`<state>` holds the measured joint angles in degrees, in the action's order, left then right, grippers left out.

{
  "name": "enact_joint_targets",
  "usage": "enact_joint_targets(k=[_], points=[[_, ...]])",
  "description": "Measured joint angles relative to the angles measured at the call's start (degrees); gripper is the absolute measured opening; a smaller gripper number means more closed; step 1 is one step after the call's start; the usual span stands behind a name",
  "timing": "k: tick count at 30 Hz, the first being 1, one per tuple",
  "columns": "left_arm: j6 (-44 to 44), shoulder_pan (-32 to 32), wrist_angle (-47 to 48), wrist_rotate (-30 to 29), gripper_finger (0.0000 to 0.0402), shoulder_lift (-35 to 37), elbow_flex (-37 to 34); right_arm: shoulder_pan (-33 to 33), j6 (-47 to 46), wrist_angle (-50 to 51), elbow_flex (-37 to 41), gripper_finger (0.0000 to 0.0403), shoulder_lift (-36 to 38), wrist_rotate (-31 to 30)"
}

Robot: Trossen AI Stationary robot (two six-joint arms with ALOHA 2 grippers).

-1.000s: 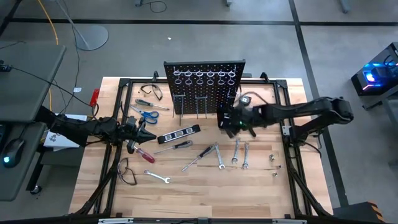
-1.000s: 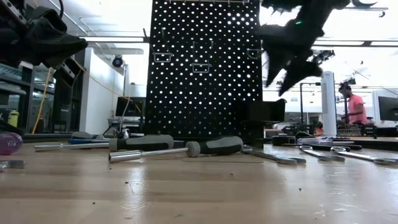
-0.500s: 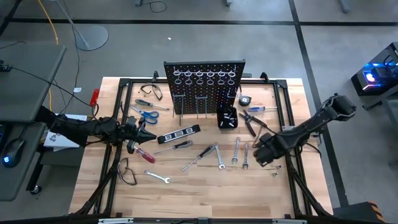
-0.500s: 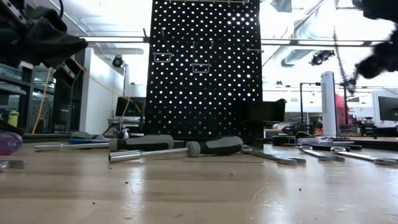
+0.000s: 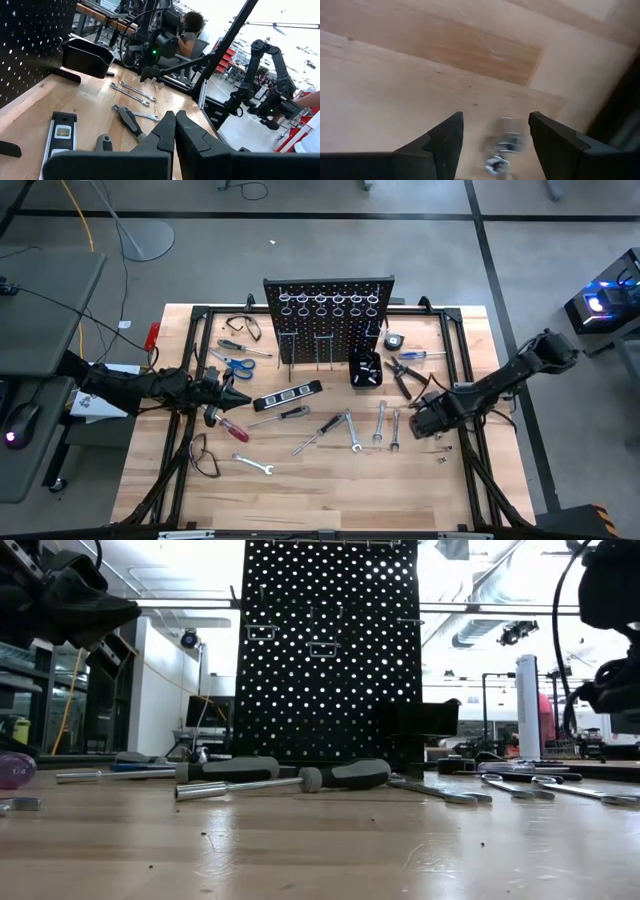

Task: Hang tools onto peg board
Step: Put the silver socket in the black bin on the pegboard

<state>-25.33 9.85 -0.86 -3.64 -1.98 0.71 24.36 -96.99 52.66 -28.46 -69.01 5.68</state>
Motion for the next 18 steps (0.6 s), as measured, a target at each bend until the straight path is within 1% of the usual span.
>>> enact_joint_targets(k=[5, 8, 11, 14, 18], points=[[0.0, -0.02, 0.0, -0.01, 0.0, 0.0, -0.02, 0.0, -0.17, -3.73, 1.69, 0.0217, 0.0, 1.63], [0.0, -0.01, -0.02, -0.01, 0.0, 0.0, -0.02, 0.0, -0.44, -3.92, 1.94, 0.0217, 0.07, 1.89], [0.0, -0.02, -0.06, -0.02, 0.0, 0.0, -0.02, 0.0, -0.48, -4.21, 1.96, 0.0202, 0.07, 2.05], [0.0, -0.01, -0.12, -0.02, 0.0, 0.0, -0.02, 0.13, -0.53, -4.46, 1.96, 0.0154, 0.04, 2.83], [0.0, 0.0, 0.04, -0.01, 0.0, 0.0, -0.02, 0.15, -0.52, -4.36, 1.62, 0.0052, 0.02, 3.24]])
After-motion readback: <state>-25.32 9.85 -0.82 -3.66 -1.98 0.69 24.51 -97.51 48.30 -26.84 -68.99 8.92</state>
